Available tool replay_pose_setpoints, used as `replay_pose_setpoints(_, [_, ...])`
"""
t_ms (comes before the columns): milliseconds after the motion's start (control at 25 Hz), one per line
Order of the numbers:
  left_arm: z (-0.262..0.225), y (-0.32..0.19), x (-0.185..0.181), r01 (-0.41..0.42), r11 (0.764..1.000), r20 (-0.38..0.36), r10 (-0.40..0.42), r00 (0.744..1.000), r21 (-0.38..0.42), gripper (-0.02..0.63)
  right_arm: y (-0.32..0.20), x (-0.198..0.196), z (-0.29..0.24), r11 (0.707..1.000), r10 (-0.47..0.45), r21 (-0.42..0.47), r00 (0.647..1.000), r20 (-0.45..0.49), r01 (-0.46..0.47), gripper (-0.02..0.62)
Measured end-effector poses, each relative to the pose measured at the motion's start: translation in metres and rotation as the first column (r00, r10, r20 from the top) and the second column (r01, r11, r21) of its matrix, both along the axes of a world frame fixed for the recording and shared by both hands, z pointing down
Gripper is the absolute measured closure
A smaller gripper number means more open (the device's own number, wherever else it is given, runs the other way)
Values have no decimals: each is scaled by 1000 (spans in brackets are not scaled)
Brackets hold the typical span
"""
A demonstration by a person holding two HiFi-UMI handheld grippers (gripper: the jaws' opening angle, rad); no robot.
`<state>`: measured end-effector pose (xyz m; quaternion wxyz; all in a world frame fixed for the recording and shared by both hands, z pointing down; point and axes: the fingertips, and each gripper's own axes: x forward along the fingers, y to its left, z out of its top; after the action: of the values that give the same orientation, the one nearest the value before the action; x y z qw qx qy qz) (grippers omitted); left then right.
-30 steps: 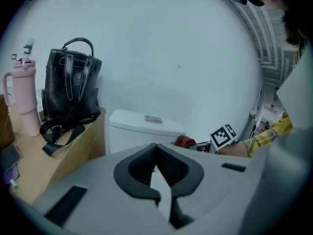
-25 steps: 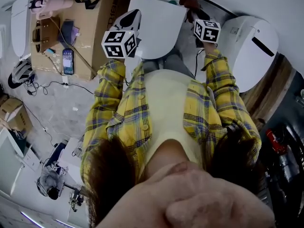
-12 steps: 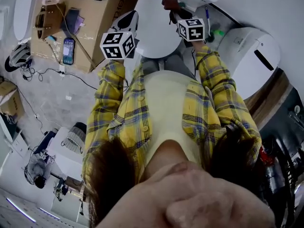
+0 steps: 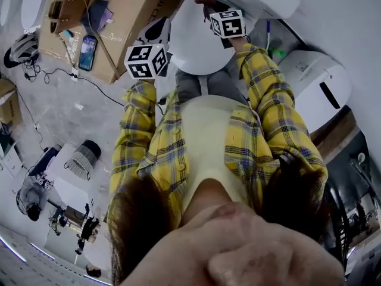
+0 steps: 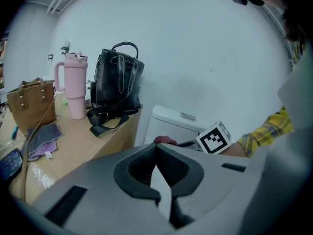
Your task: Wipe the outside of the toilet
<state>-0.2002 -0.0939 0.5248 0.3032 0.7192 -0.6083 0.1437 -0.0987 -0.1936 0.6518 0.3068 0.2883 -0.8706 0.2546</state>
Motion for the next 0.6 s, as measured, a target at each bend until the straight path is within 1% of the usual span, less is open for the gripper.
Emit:
replay_pose_setpoints(160, [9, 6, -5, 21, 1000, 5, -21, 1000, -13, 598, -19, -15, 14, 1000, 1, -21, 1000, -17, -1, 505])
replay_pose_setpoints(320, [15, 11, -6, 25, 999, 10, -24, 1000, -25, 598, -33, -22, 29, 998, 29, -51, 999, -32, -31, 505])
replay_pose_setpoints(480, [19, 16, -10, 32, 999, 16, -32, 999, -37, 598, -44, -15, 41, 996, 67, -56, 995, -71, -71, 505])
replay_pose_setpoints(600, [22, 20, -11, 16, 998, 24, -15, 1000, -53, 598, -46, -1, 48, 990, 115, -66, 989, -92, -121, 505])
